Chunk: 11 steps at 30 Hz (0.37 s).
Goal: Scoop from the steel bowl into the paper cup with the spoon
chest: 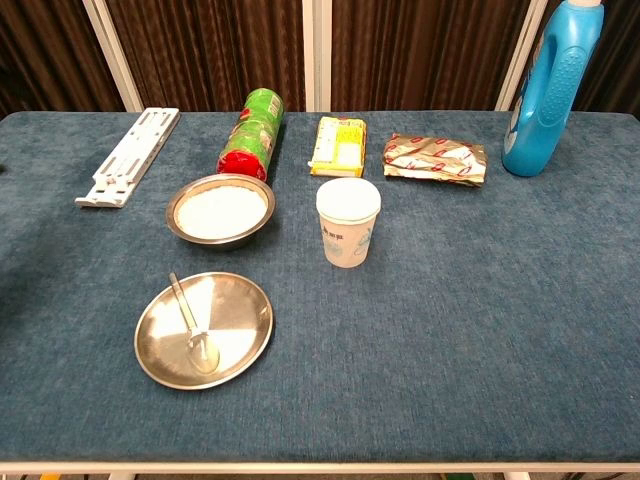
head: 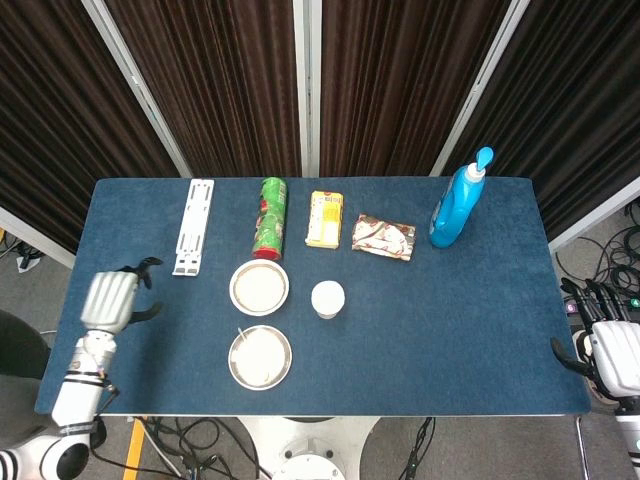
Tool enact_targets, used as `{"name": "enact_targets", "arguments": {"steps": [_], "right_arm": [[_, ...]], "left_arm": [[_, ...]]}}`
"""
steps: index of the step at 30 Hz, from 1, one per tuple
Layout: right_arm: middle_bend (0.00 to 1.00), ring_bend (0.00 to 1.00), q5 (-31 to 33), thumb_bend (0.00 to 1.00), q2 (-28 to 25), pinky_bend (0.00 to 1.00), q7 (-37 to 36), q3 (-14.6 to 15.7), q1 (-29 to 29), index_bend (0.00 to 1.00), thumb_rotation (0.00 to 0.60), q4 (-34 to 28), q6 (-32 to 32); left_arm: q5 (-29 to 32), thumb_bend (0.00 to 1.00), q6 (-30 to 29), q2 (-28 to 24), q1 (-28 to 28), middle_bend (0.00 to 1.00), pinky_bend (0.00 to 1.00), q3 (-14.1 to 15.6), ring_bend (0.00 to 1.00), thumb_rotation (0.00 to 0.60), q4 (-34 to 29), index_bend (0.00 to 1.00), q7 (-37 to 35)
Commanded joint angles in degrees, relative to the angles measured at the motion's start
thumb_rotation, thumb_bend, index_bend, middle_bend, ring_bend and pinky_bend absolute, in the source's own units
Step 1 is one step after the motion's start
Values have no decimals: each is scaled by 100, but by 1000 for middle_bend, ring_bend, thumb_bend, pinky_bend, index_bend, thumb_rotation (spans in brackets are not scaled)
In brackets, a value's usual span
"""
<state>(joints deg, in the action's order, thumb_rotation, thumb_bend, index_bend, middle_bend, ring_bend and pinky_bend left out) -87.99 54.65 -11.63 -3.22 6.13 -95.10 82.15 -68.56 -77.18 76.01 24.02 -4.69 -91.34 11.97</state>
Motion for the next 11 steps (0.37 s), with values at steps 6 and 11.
{"name": "enact_targets", "arguments": {"steps": [6,11], "right_arm": [[118,0,-50,256,162,0,-55,11,32,0,600,113,9],[123,0,-13,256,275,0,-39,41,4,0,600,143,8]], "left_arm": [[-349,188,-1067,-512,-1155,222,208,356,150,600,649,299,-635],[-649,188,-1395,-746,-1581,222,200,646,150,600,137,299,-502]]}}
